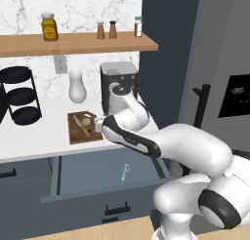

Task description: Place the appropriate cutting tool for cutting the garlic skin on the cutting board.

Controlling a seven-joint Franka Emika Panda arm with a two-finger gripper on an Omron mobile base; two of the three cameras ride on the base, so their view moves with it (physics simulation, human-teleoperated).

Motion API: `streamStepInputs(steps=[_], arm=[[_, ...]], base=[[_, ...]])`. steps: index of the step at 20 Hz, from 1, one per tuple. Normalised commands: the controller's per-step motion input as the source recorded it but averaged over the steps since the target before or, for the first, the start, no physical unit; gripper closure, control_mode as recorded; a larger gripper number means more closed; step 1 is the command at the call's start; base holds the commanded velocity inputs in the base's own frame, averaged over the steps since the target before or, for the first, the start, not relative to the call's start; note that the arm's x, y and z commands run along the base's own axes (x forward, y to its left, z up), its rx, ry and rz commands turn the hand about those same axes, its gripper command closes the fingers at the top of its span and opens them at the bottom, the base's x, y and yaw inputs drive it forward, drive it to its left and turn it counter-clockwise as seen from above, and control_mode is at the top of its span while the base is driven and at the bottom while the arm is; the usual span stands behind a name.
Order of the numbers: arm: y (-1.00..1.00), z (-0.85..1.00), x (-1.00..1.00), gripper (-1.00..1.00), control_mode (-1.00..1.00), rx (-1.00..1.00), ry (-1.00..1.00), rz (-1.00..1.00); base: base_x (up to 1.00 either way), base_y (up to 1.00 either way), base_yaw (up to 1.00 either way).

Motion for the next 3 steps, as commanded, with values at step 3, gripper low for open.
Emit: streamStepInputs(steps=[3], arm=[[-0.69,0.54,-1.00,-1.00,-1.00,0.00,0.00,0.10]], base=[[0.00,0.00,0.00]])
